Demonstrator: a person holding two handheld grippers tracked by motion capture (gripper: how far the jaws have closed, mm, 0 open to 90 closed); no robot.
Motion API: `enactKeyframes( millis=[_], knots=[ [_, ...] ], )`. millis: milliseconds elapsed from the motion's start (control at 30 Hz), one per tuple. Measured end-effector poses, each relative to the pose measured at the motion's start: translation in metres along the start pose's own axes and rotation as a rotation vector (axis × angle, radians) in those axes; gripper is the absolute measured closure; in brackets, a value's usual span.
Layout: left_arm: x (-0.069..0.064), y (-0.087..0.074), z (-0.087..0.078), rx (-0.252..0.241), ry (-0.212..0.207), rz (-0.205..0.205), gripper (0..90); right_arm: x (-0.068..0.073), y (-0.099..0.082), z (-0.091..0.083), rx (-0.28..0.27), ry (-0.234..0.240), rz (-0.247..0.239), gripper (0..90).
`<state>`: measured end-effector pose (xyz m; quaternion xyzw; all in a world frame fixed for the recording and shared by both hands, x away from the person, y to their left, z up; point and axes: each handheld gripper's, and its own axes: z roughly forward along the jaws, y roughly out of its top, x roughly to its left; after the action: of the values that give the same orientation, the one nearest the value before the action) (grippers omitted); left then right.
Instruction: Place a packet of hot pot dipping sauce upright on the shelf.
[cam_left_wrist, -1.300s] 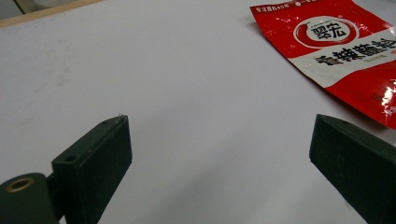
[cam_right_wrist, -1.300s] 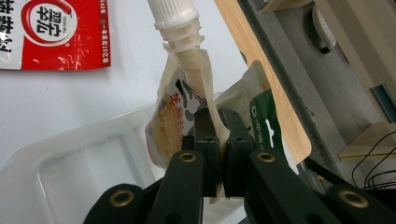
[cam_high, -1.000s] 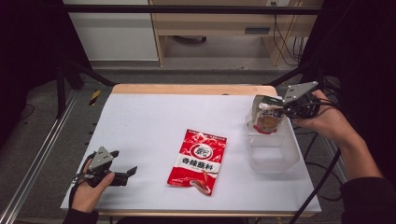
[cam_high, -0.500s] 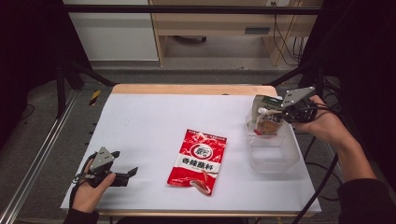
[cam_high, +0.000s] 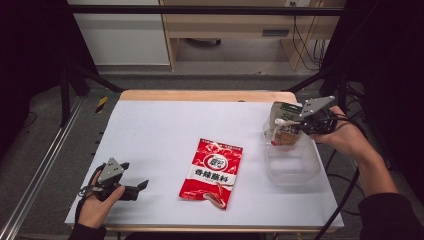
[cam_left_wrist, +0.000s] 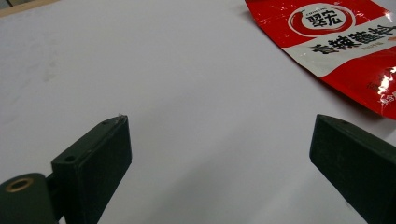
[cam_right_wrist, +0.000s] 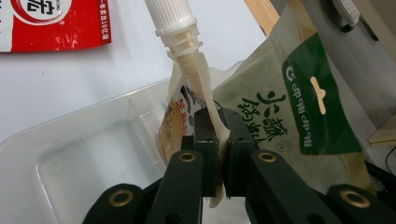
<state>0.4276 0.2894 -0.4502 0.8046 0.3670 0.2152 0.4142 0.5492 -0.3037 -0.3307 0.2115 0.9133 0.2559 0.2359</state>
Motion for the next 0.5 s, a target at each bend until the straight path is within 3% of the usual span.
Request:
enactKeyframes(
  millis=[500],
  knots=[
    [-0.0006,0.0001,0.0004,0.002,-0.001,0.0,5.4,0.0019,-0.0063,0.0092,0.02,0.017,0.013,86.3]
  ],
)
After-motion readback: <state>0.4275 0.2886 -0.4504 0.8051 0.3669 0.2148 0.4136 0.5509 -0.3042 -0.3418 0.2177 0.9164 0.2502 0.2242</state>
